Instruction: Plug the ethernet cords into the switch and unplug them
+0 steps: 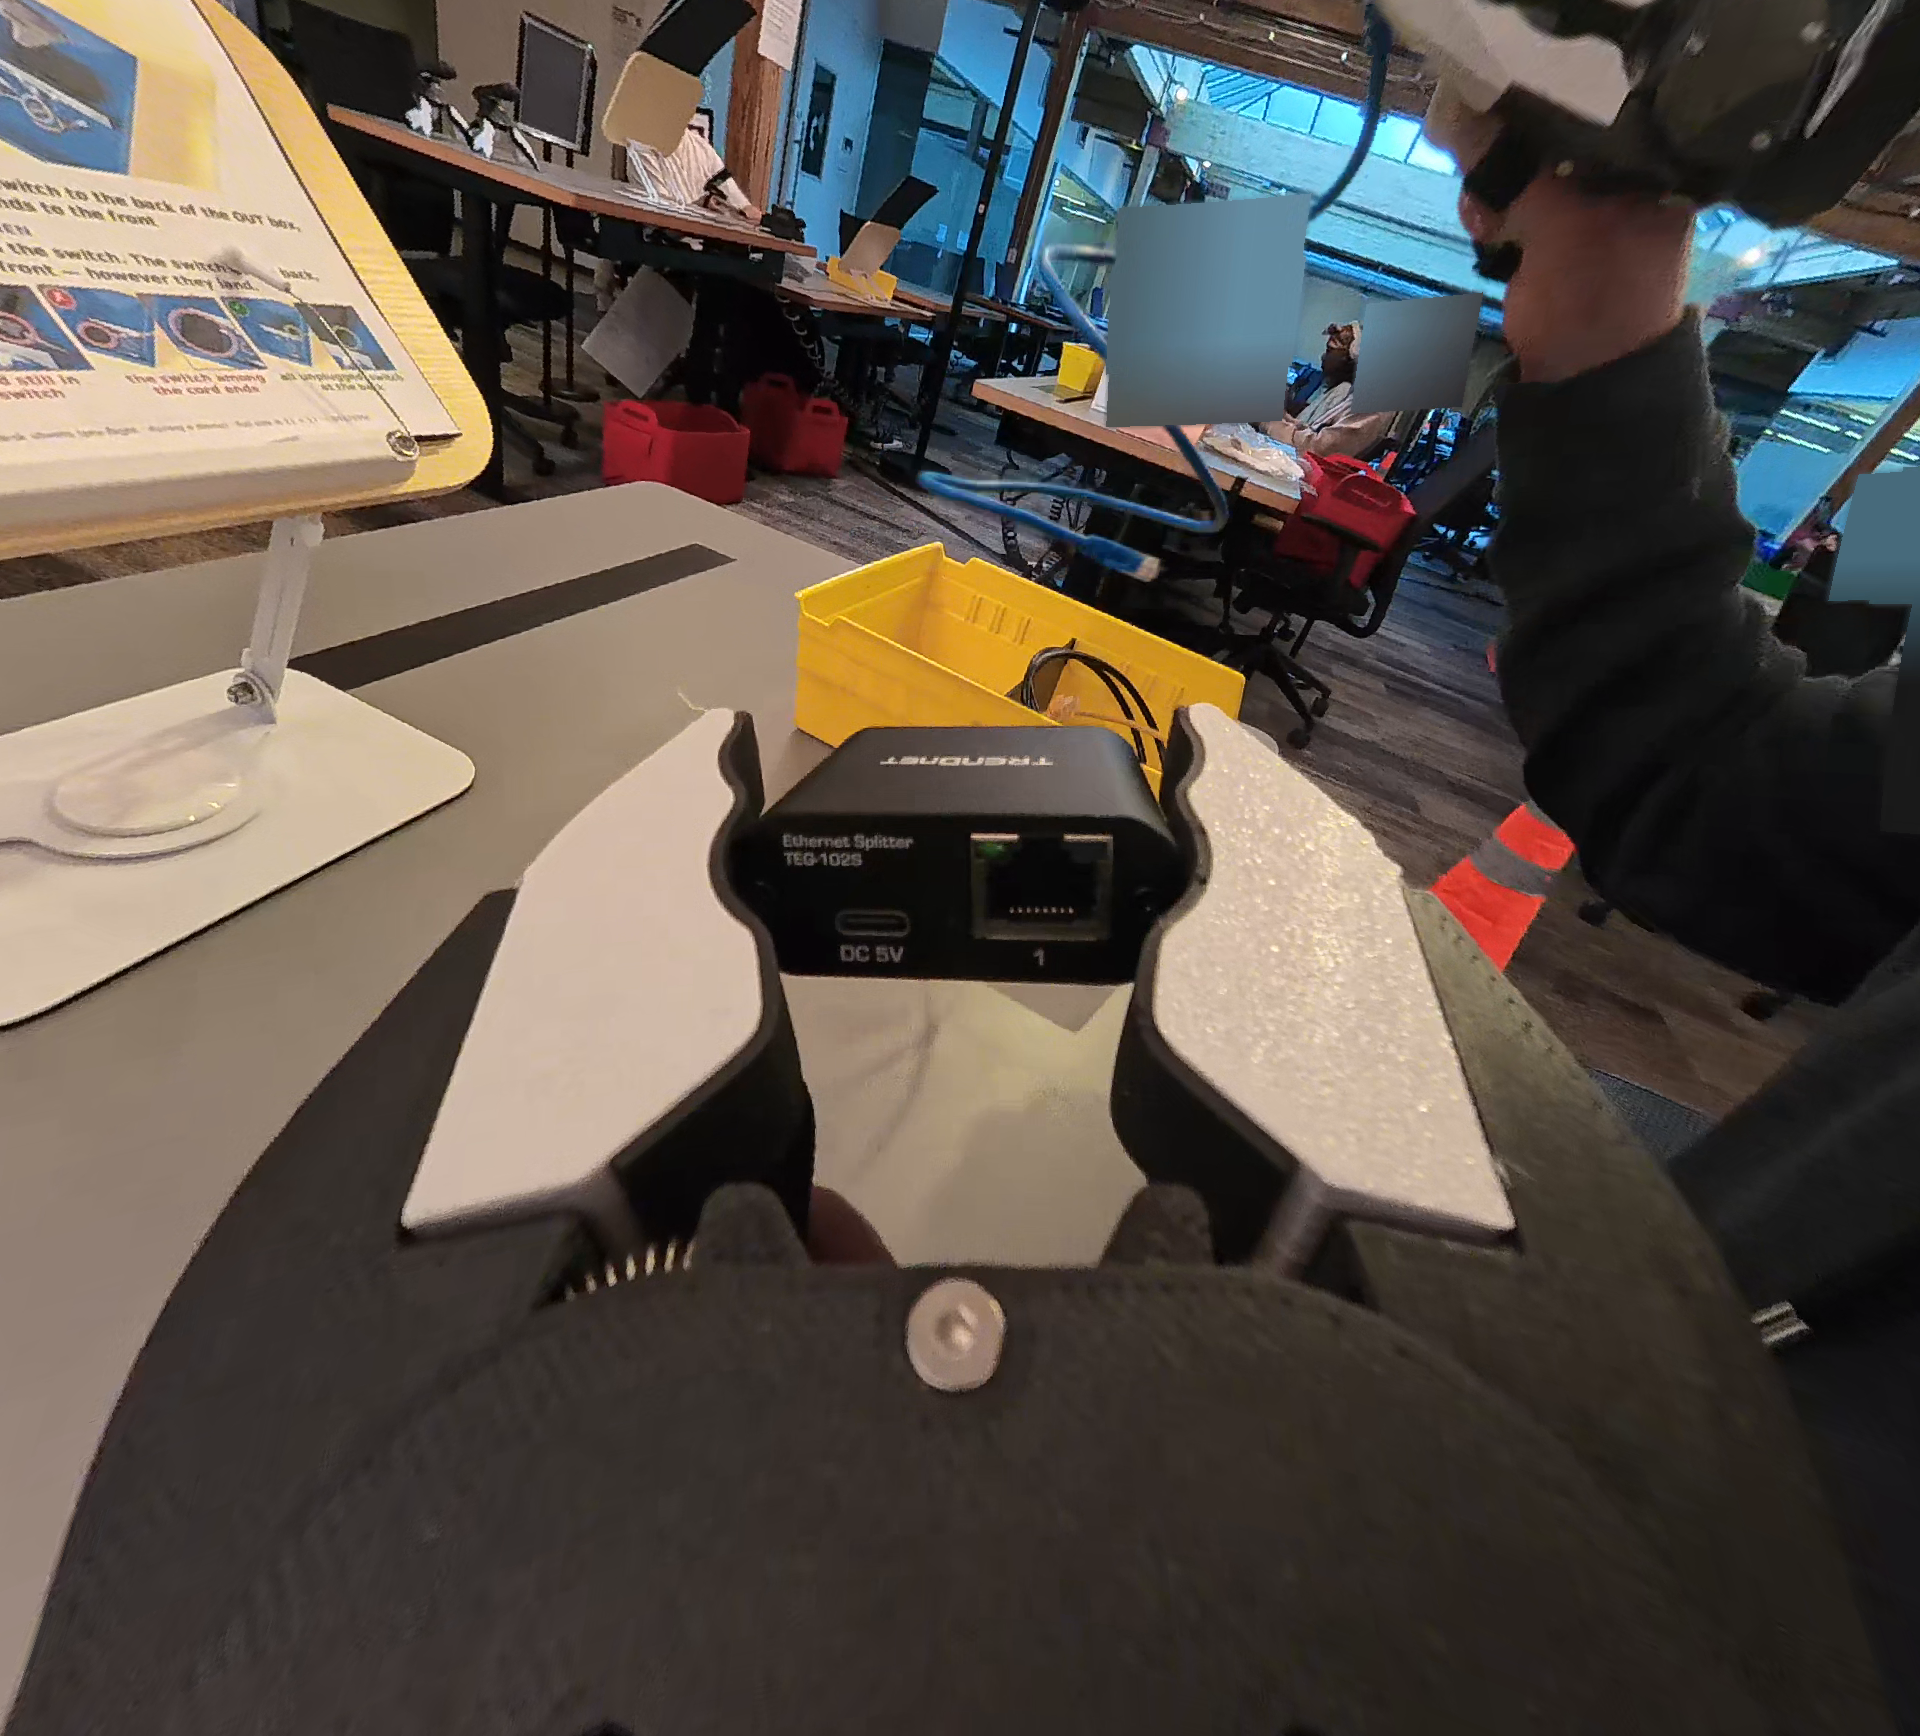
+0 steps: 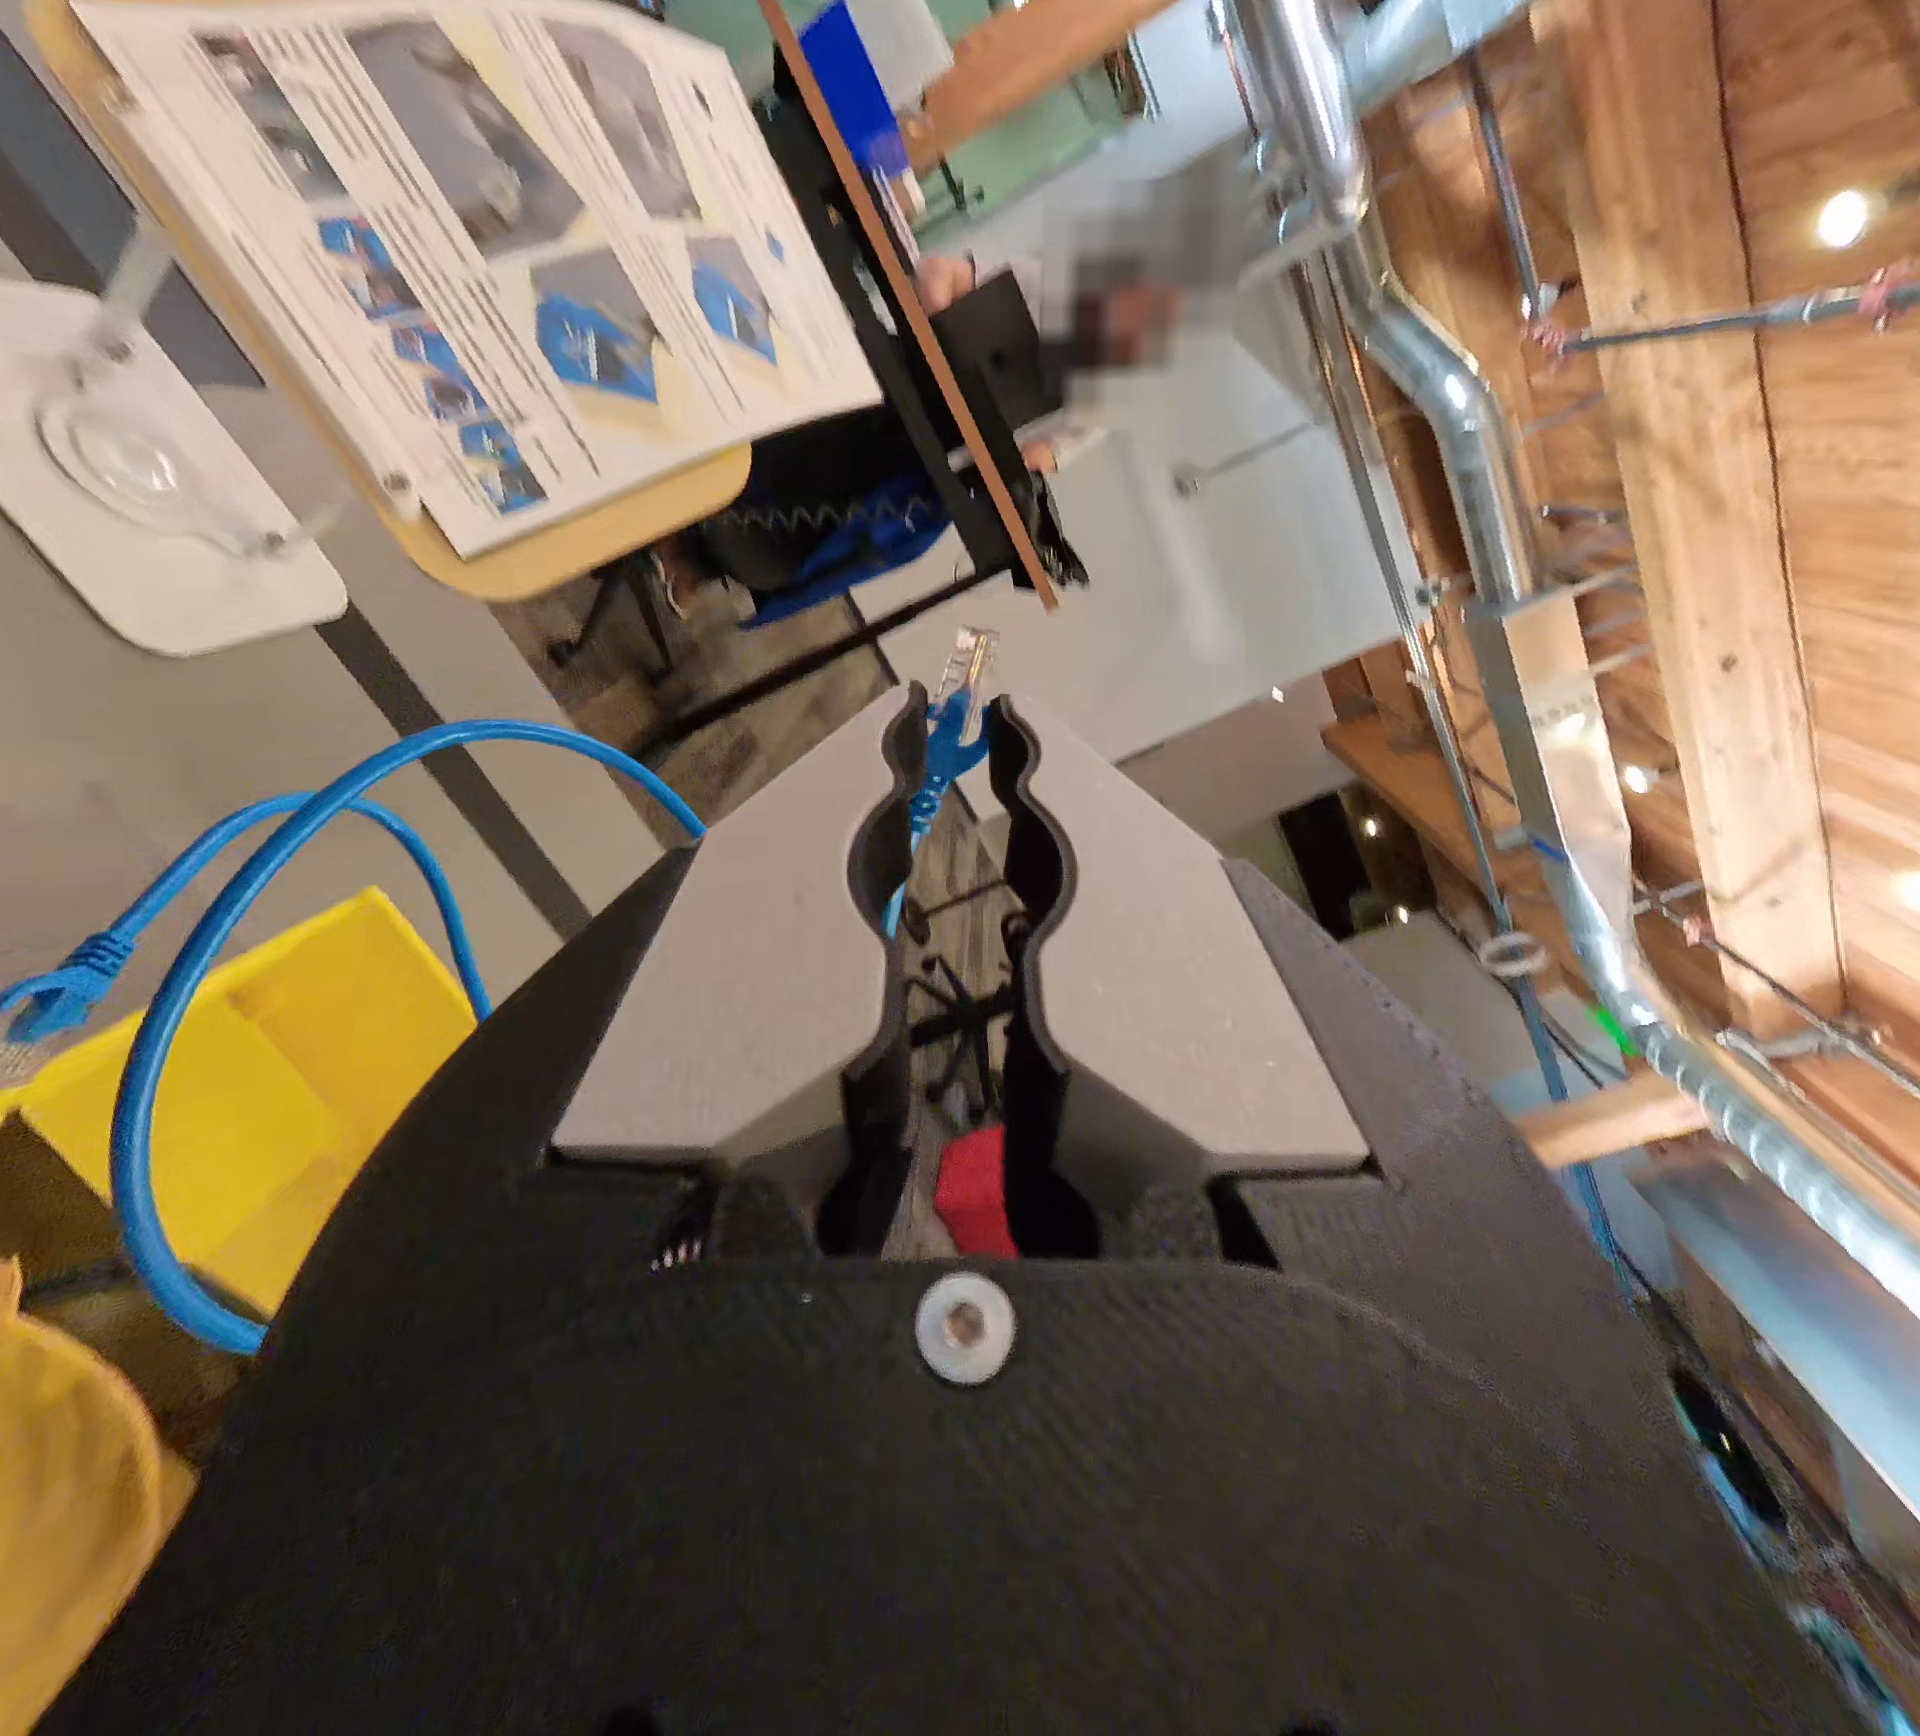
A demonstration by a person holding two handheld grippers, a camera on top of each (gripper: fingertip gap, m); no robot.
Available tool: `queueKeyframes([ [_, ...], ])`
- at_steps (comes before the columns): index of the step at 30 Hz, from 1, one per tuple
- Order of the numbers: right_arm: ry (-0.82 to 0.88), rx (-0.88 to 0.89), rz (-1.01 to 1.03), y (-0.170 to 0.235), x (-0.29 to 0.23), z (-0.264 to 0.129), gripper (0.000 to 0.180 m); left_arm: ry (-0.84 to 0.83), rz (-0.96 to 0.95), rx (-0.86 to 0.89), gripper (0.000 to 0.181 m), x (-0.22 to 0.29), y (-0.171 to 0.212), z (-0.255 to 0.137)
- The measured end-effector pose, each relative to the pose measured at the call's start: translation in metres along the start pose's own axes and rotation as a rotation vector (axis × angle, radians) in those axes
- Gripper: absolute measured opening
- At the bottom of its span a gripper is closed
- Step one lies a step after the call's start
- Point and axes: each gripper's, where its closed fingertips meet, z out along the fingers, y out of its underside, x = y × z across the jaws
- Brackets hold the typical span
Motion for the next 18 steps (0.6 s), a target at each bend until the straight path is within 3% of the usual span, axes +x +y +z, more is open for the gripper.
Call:
queueKeyframes([
  [9, -0.087, -0.285, 0.088, 0.125, -0.102, -0.012, 0.01, 0.008, -0.012, -0.03, 0.073, 0.001, 0.01, 0.005],
  [18, -0.38, -0.474, 0.281, 0.203, -0.231, -0.031, 0.011, 0.014, -0.012, -0.061, 0.073, 0.001, 0.019, 0.01],
])
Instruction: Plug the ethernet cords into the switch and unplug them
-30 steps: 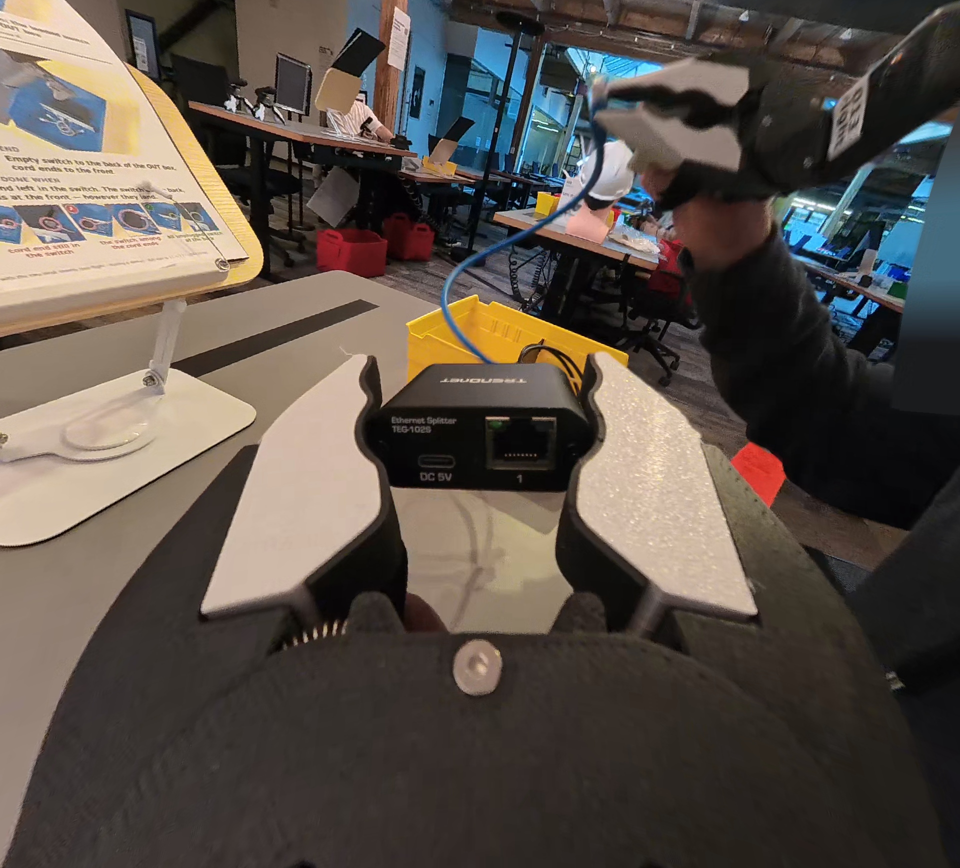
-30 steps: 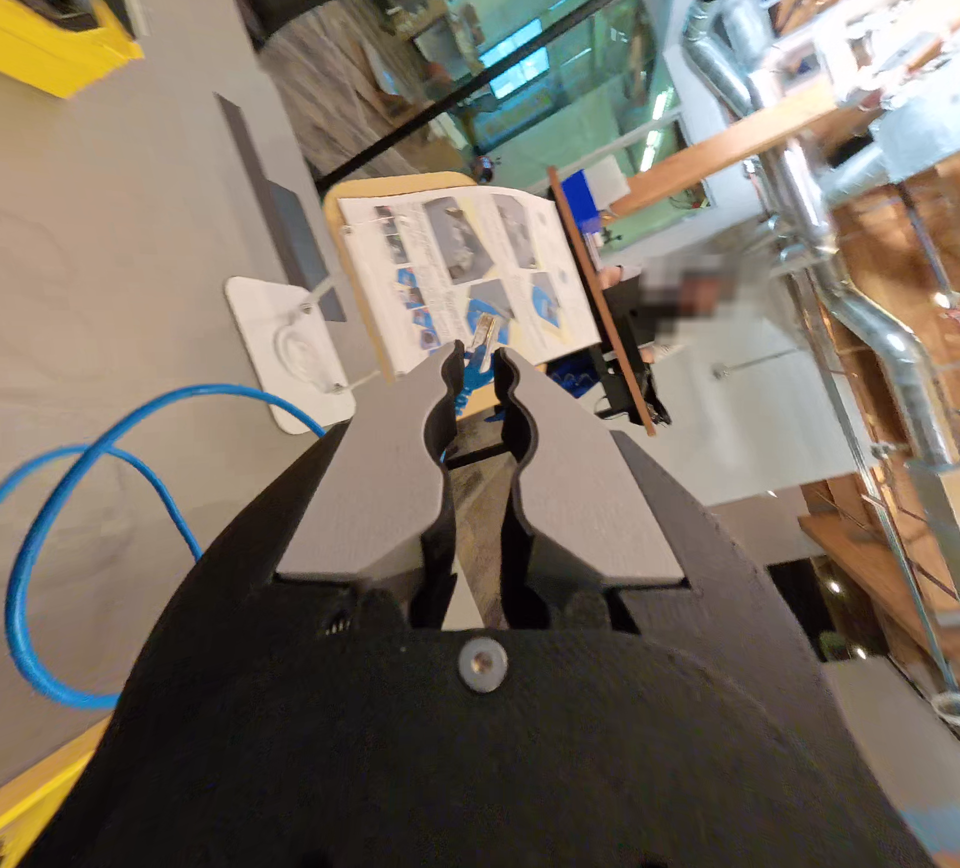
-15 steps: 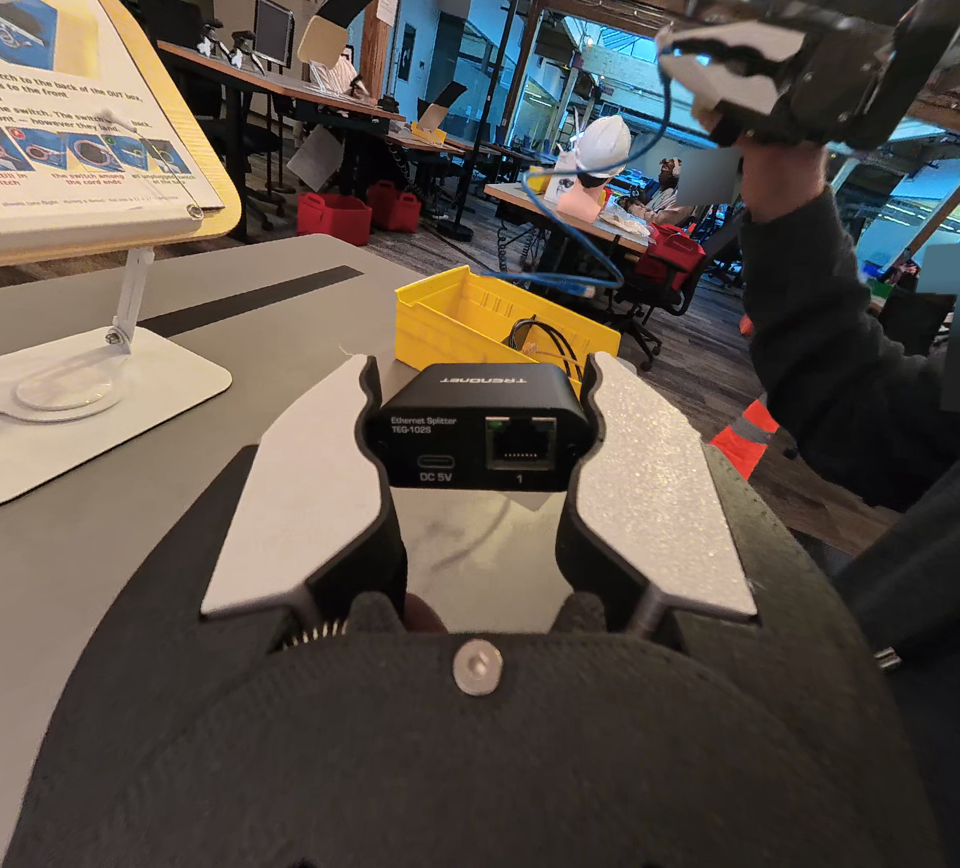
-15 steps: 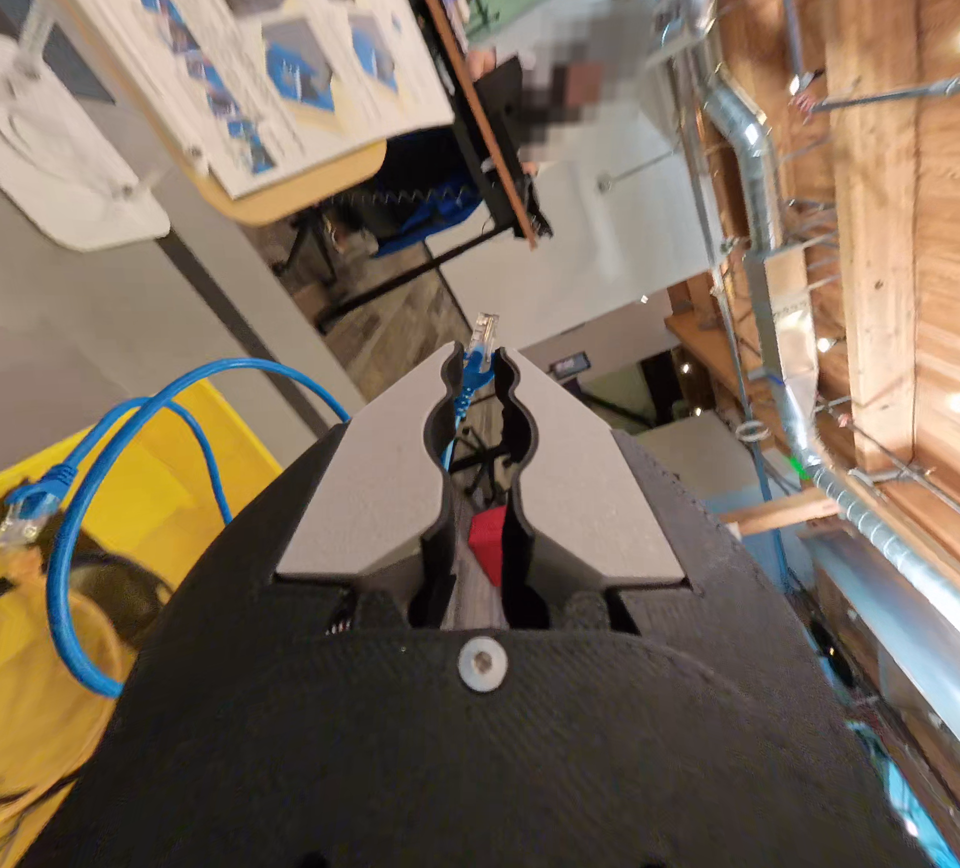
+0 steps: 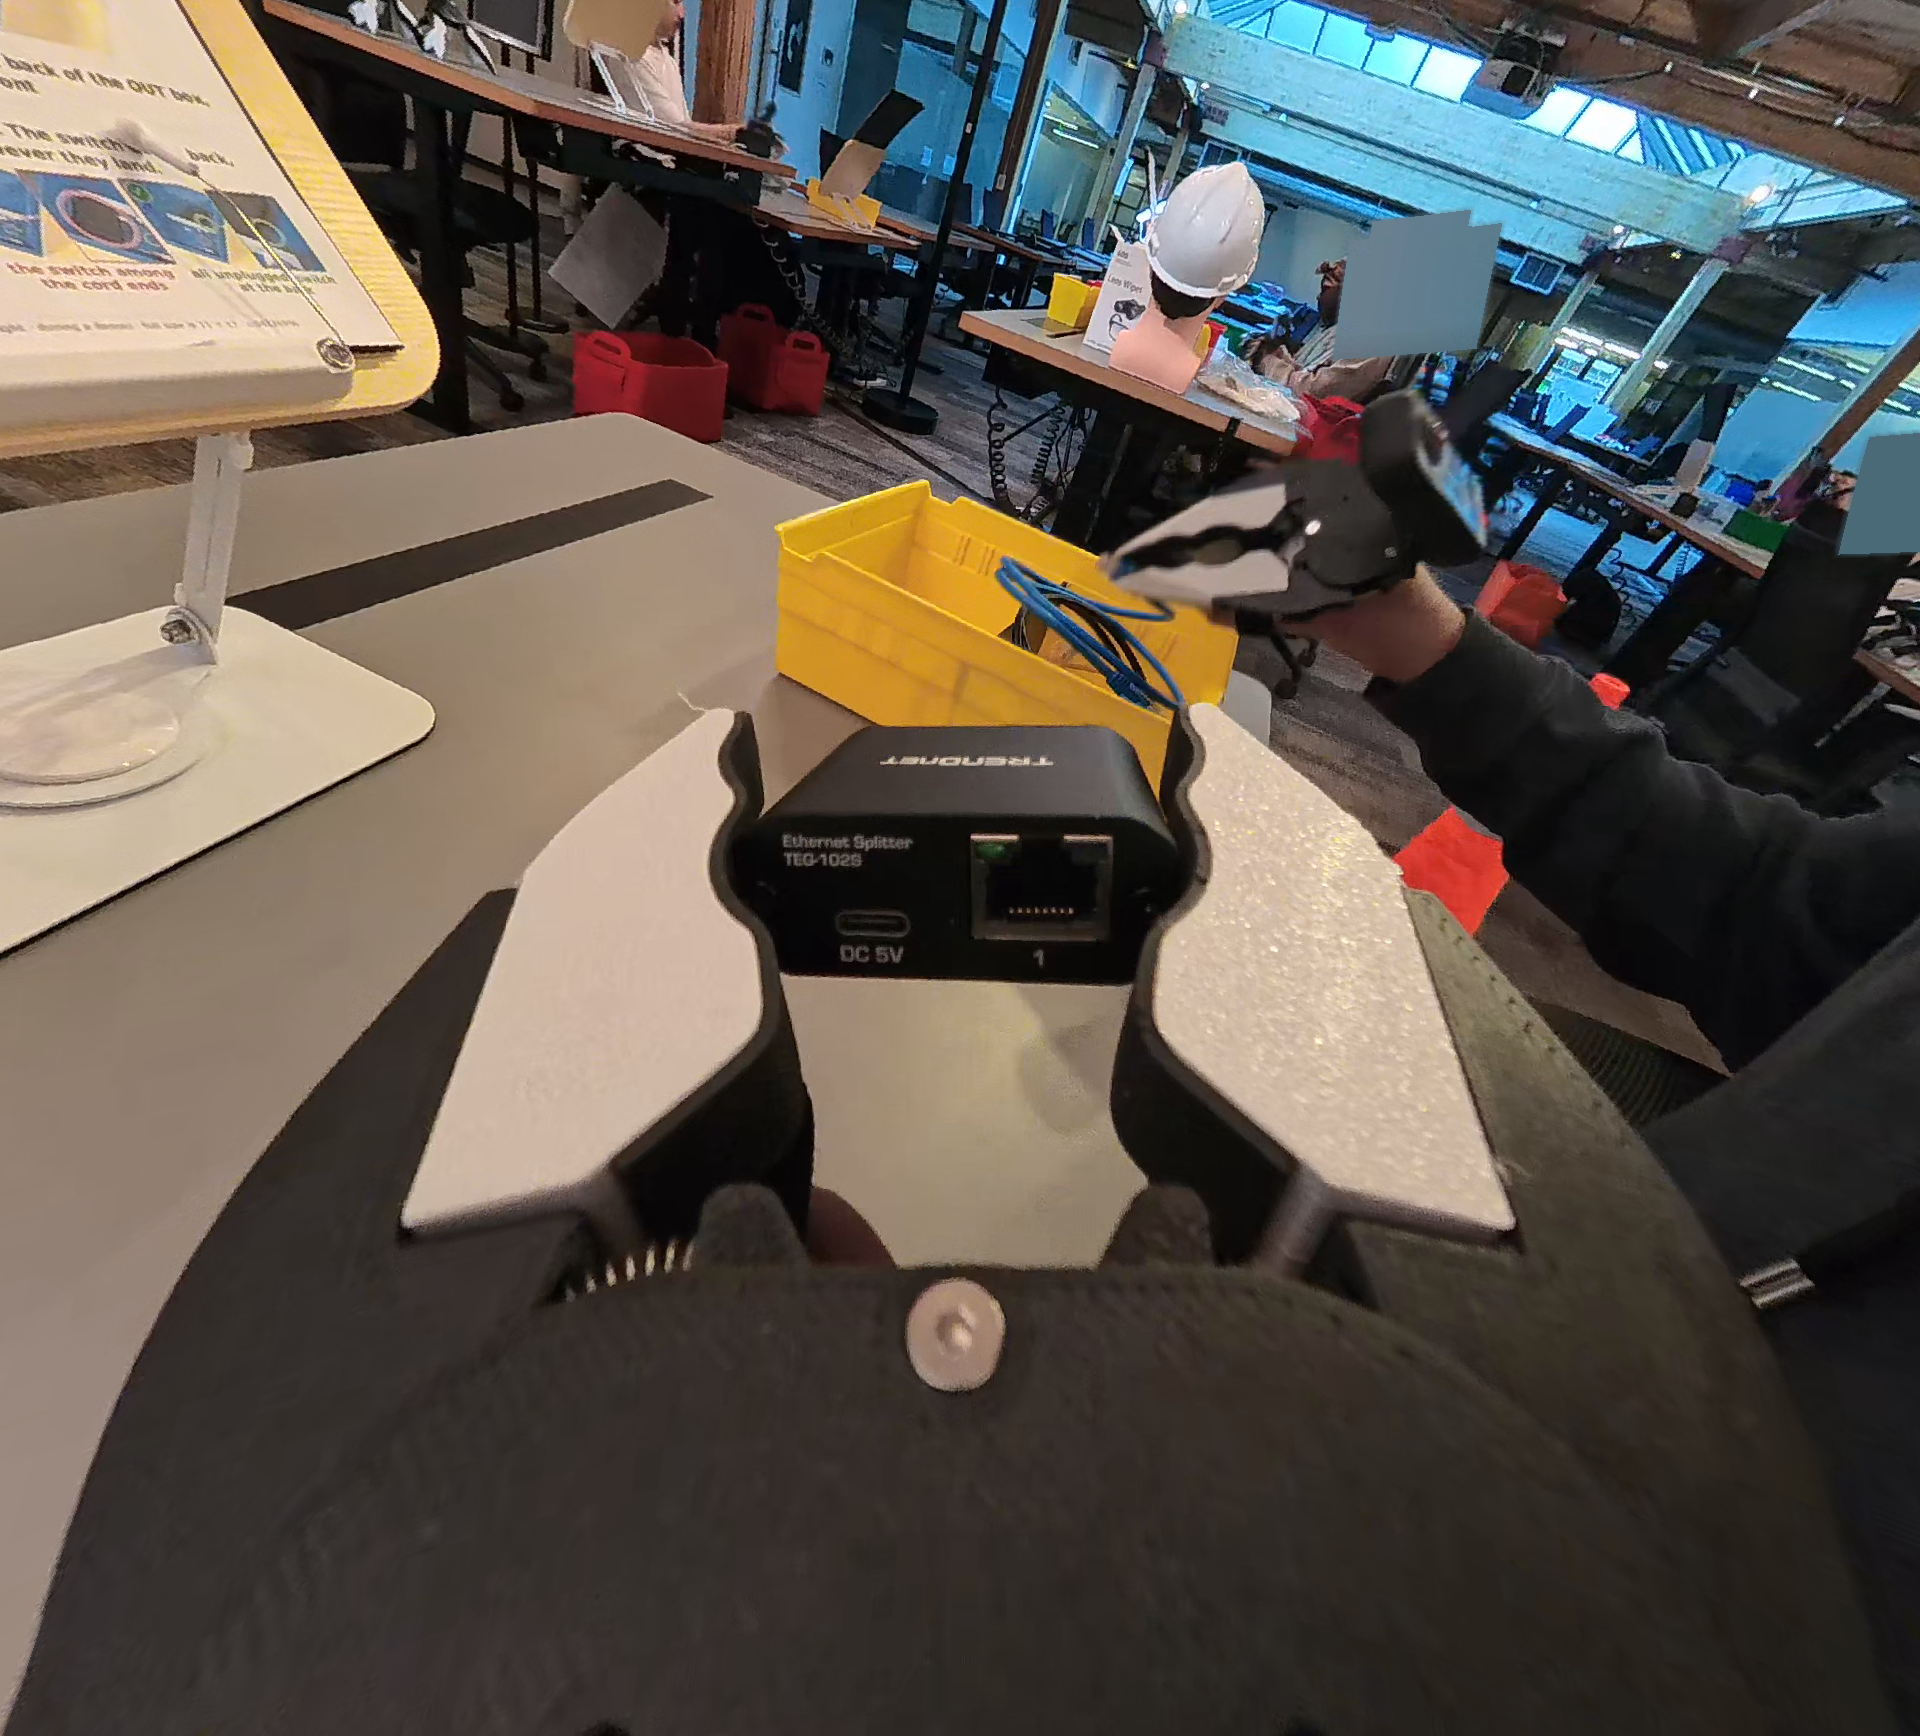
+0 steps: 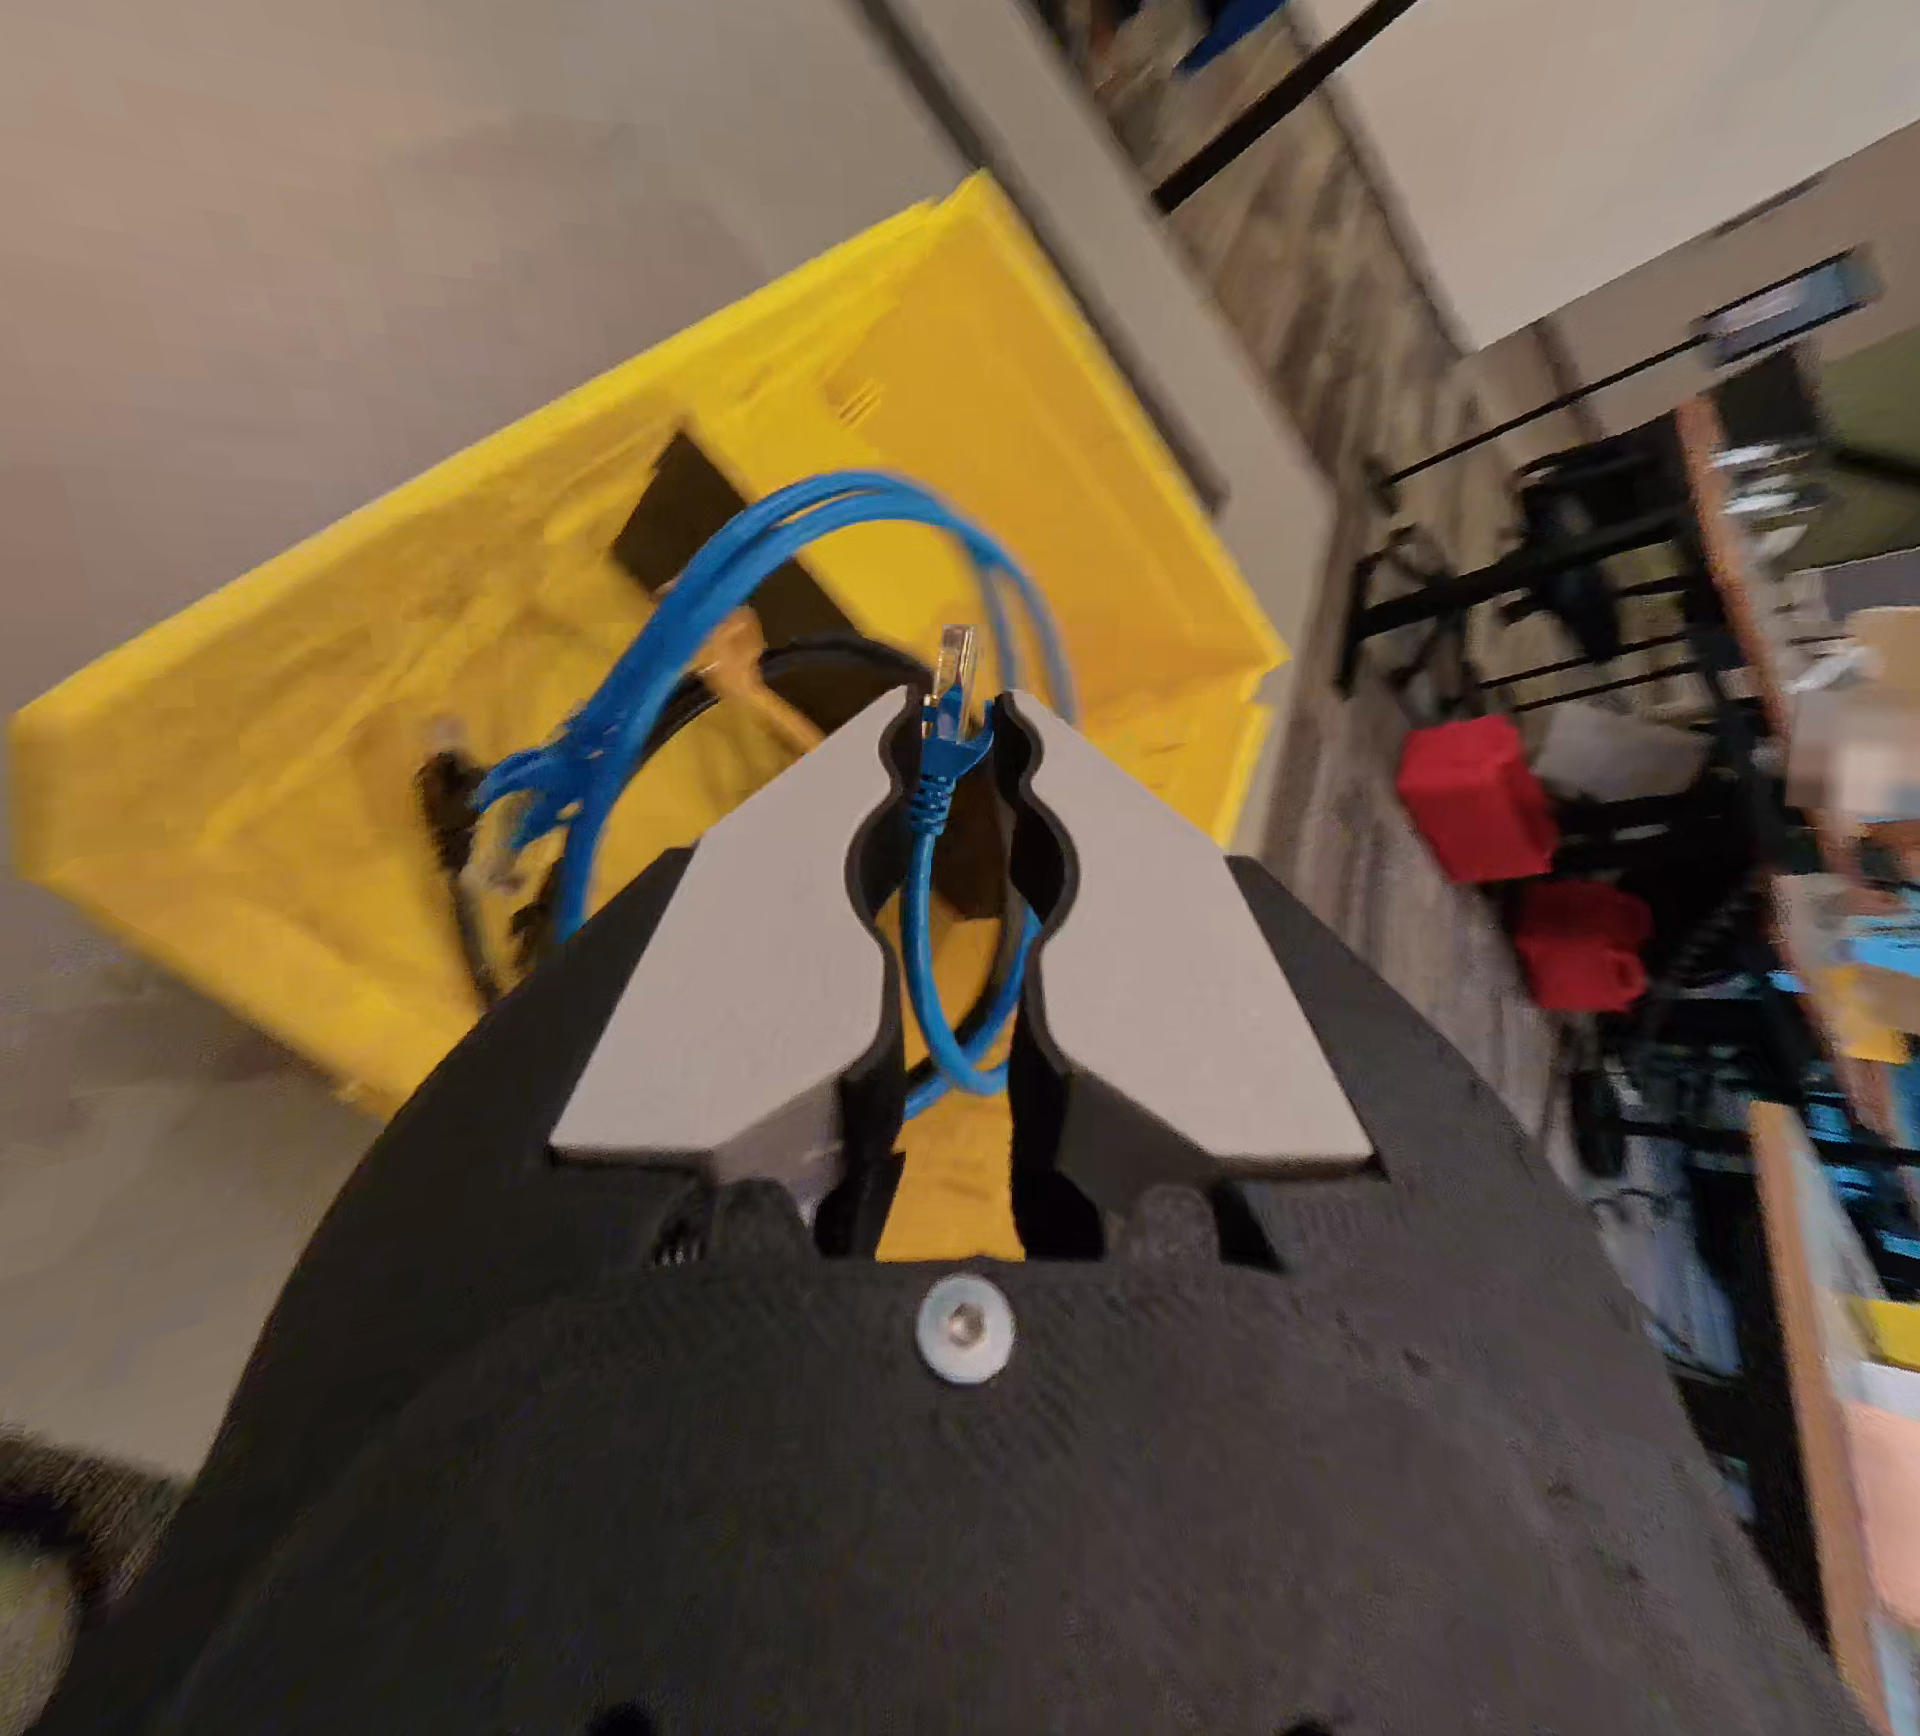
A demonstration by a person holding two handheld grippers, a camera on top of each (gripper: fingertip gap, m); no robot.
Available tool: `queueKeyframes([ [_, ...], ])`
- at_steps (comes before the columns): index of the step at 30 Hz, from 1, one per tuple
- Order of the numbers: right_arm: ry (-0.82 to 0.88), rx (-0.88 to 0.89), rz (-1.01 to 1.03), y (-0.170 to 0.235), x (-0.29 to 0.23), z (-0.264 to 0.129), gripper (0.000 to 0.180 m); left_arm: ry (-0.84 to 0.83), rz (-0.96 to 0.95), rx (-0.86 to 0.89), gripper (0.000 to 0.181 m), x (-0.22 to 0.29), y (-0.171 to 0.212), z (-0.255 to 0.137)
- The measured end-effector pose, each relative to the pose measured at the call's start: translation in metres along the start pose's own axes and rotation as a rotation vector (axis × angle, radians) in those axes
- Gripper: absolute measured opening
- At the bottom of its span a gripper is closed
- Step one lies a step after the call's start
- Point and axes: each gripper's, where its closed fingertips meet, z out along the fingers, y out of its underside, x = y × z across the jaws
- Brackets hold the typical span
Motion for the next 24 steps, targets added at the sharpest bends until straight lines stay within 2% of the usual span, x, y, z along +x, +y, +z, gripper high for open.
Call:
queueKeyframes([
  [2, -0.109, -0.106, 0.005, 0.025, -0.026, 0.012, 0.013, 0.002, 0.0, -0.008, 0.073, 0.0, 0.002, 0.001],
  [5, -0.222, -0.144, 0.069, 0.04, -0.056, 0.024, 0.015, 0.003, 0.004, -0.016, 0.073, 0.0, 0.004, 0.0],
  [9, -0.273, -0.269, 0.029, 0.063, -0.08, 0.039, 0.01, 0.004, 0.009, -0.026, 0.073, 0.001, 0.005, 0.001],
  [11, -0.274, -0.287, 0.011, 0.062, -0.078, 0.037, 0.02, 0.001, 0.013, -0.035, 0.074, 0.001, 0.006, 0.001],
  [15, -0.325, -0.281, 0.031, 0.049, -0.065, 0.02, 0.038, 0.001, 0.012, -0.042, 0.074, 0.0, 0.008, 0.002],
  [21, -0.417, -0.261, 0.011, 0.033, -0.046, -0.027, 0.033, -0.001, 0.006, -0.052, 0.074, -0.002, 0.01, 0.002],
  [24, -0.395, -0.22, -0.02, 0.016, -0.035, -0.051, 0.025, 0.009, 0.008, -0.055, 0.074, 0.001, 0.011, 0.004],
])
